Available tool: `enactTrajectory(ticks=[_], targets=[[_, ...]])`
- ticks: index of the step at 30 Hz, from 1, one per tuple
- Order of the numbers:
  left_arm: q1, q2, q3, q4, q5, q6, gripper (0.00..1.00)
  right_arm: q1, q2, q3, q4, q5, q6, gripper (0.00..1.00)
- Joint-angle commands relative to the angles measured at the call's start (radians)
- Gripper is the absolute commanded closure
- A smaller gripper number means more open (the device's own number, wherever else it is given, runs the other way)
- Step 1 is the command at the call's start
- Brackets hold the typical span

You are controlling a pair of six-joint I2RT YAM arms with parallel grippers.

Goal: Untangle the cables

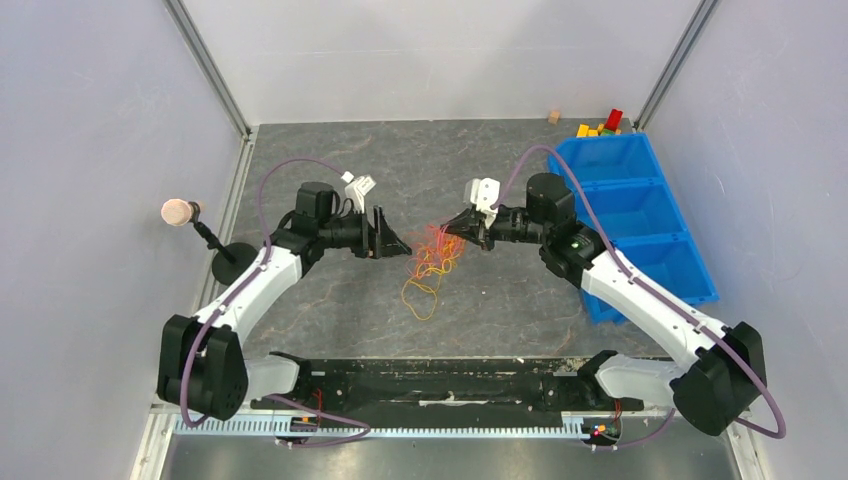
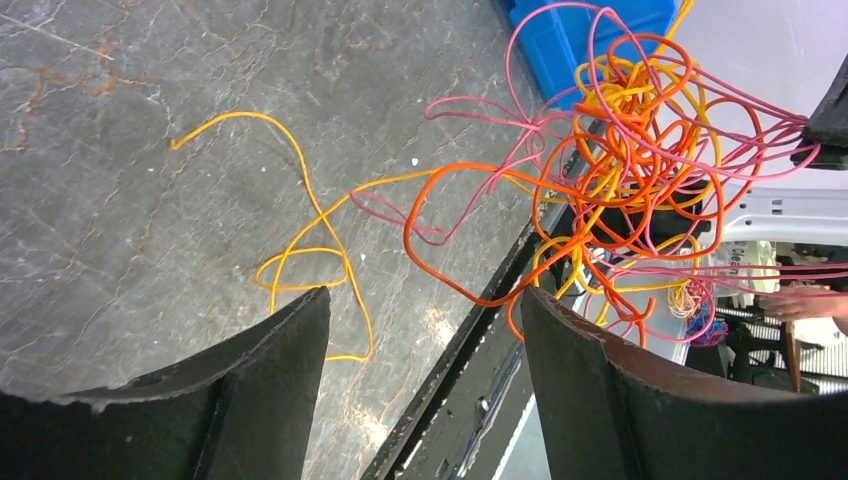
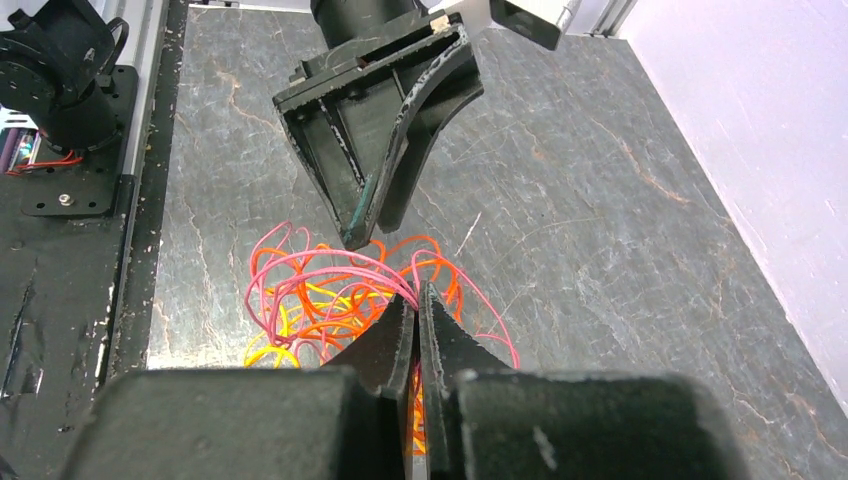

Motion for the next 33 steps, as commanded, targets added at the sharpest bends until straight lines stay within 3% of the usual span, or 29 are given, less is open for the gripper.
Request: enactTrajectory(ticks=[1, 9, 15, 21, 27, 33], targets=[[-0.008, 0.005, -0.018, 0.116, -0.016, -0.088, 0.25, 0.012, -0.031, 0.003, 0.017, -0.010, 0.001, 1.00], [-0.008, 0.029, -0.107, 0.325, 0.037, -0.242, 0.30, 0.024, -0.045, 0.003, 0.015, -0.007, 0.011, 1.00], [-0.010, 0.031, -0.134, 0.328, 0.035, -0.249, 0.33, 0.024, -0.053, -0.005, 0.033, -0.006, 0.025, 1.00], [0.001, -0.035, -0.174, 0.445, 0.088, -0.287, 0.34, 0.027, -0.066, -0.007, 0.005, -0.003, 0.005, 1.00], [-0.004, -0.055, -0.169, 0.350, 0.060, -0.226, 0.42, 0.026, -0.076, -0.003, 0.025, -0.008, 0.040, 1.00], [-0.021, -0.047, -0.149, 0.297, 0.015, -0.176, 0.43, 0.028, -0.070, 0.026, 0.036, -0.010, 0.078, 1.00]])
